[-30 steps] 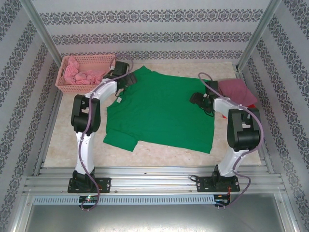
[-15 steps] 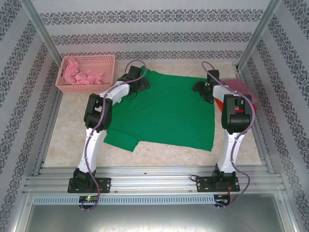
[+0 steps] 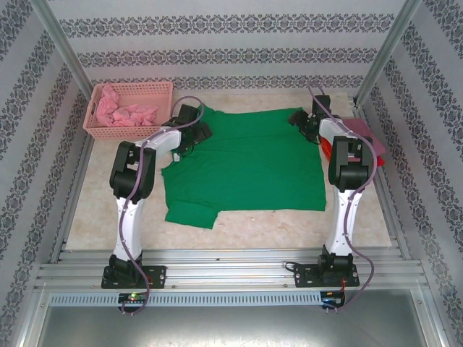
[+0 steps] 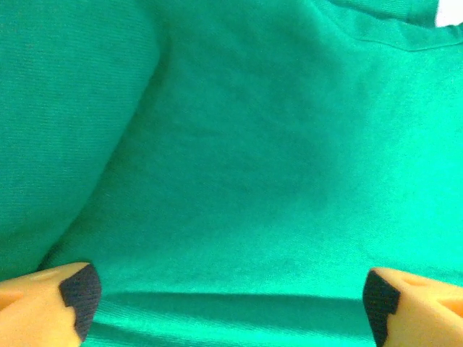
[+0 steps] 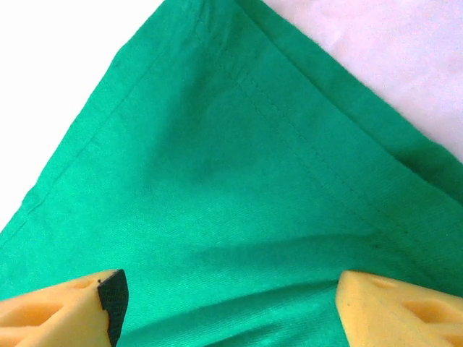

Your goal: Fold and stack the t-shirts

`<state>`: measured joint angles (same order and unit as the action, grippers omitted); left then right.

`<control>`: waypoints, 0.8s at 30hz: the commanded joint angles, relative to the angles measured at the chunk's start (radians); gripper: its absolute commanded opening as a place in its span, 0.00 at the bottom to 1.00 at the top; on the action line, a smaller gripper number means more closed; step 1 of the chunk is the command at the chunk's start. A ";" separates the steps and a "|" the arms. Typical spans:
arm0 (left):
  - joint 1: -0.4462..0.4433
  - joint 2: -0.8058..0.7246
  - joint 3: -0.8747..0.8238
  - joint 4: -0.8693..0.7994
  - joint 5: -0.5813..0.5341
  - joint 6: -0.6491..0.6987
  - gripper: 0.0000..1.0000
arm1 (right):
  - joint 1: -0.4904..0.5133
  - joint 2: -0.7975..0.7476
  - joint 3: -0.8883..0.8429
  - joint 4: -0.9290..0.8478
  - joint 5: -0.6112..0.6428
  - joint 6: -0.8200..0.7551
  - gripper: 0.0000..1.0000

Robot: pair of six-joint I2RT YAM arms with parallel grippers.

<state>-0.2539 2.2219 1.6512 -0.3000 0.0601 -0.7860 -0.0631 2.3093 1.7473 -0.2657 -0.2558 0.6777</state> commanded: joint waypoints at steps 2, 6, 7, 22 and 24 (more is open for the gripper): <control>0.010 -0.021 -0.042 -0.025 0.031 -0.008 1.00 | -0.009 -0.003 0.000 -0.059 -0.016 -0.039 0.80; -0.005 -0.120 -0.043 -0.020 0.006 0.039 1.00 | -0.010 -0.143 -0.102 -0.002 -0.036 -0.077 0.81; -0.012 -0.150 -0.050 -0.032 -0.011 0.045 1.00 | -0.009 -0.182 -0.133 0.012 -0.038 -0.086 0.82; -0.240 -0.777 -0.607 -0.329 -0.276 -0.279 0.98 | 0.085 -0.885 -0.857 0.065 -0.018 -0.190 0.85; -0.276 -0.850 -0.696 -0.326 -0.241 -0.342 0.89 | 0.119 -0.943 -0.906 0.032 -0.017 -0.193 0.85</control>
<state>-0.4973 1.4364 1.0451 -0.5064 -0.1658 -0.9756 0.0170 1.4330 0.8982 -0.1951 -0.2779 0.5182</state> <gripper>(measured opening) 0.926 0.847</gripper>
